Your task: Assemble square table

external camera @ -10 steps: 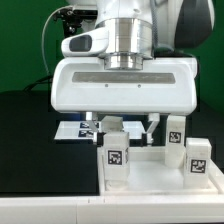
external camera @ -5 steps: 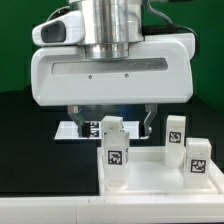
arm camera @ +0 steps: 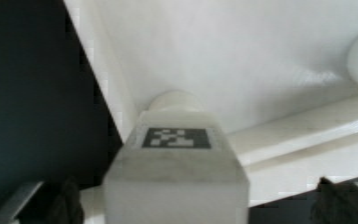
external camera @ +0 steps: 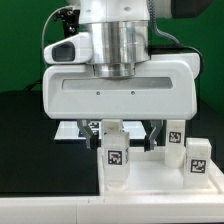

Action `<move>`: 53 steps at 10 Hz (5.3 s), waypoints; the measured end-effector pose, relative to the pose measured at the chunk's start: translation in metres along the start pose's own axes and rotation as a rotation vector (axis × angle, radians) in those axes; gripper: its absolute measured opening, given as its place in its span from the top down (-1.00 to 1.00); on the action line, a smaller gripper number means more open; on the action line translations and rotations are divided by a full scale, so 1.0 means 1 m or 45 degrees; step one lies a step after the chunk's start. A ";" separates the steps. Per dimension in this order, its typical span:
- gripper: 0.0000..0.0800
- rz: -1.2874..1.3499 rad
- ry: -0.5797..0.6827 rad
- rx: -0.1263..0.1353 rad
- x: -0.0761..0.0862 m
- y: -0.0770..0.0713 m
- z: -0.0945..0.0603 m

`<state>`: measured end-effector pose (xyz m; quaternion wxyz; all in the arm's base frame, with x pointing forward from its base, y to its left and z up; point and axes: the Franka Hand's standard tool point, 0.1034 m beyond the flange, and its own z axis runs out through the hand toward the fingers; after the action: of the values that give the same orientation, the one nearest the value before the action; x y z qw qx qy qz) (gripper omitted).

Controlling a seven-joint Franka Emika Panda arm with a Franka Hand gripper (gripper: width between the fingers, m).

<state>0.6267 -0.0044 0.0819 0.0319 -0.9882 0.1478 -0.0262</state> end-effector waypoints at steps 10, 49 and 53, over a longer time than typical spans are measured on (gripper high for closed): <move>0.29 1.053 -0.010 0.016 0.007 0.000 0.002; -0.62 0.718 0.050 0.050 0.005 -0.007 0.005; -0.62 0.183 0.054 -0.007 0.003 -0.016 0.005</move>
Offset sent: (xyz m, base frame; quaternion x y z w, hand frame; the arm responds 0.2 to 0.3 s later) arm 0.0000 0.0000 0.0000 0.0000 0.0000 0.1938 0.9810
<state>0.6341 0.0103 0.0780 0.0277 -0.9743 0.2191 -0.0444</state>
